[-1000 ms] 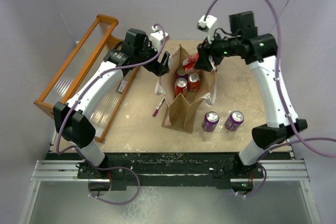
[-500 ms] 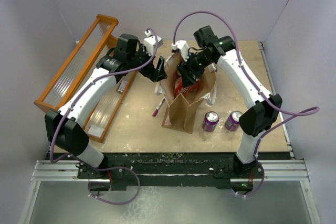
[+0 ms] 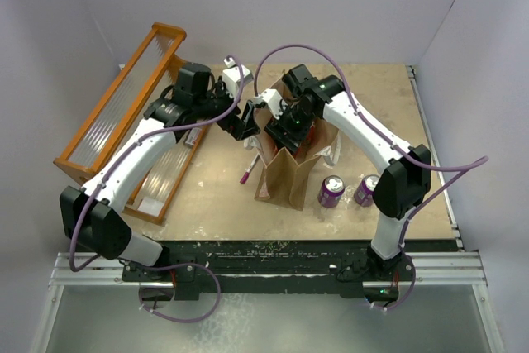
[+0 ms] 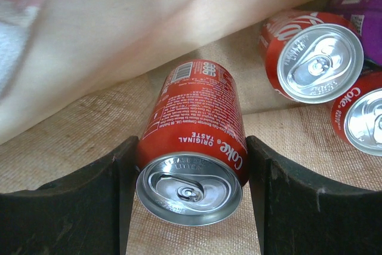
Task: Place the beverage into the canvas bag
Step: Place the drink in the canvas bag.
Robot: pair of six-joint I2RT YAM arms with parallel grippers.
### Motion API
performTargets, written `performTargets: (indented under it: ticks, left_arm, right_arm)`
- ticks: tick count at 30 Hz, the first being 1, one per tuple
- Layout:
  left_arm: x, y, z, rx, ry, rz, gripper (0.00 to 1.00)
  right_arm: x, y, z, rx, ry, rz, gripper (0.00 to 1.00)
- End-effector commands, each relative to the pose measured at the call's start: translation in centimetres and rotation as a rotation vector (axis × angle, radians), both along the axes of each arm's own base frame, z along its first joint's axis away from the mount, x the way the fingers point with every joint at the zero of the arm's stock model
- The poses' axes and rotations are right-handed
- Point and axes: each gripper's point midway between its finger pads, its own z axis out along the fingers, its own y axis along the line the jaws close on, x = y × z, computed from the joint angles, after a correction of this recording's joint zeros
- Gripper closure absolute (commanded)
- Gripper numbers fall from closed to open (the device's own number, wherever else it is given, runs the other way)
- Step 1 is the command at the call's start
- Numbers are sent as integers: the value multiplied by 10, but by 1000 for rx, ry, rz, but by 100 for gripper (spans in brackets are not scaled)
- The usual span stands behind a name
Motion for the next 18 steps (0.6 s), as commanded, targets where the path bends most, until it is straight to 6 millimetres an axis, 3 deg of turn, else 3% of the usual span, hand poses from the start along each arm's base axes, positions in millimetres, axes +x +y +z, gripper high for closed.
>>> performTargets:
  ticks: [1, 9, 18]
  left_arm:
    - [0, 7, 17, -51, -82, -20, 1]
    - [9, 33, 13, -58, -80, 55, 1]
    - [21, 55, 14, -55, -80, 134, 1]
  right_arm:
    - [8, -1, 17, 35, -63, -97, 100]
    - [20, 10, 2, 45, -43, -150, 100]
    - [27, 26, -28, 13, 24, -178, 100]
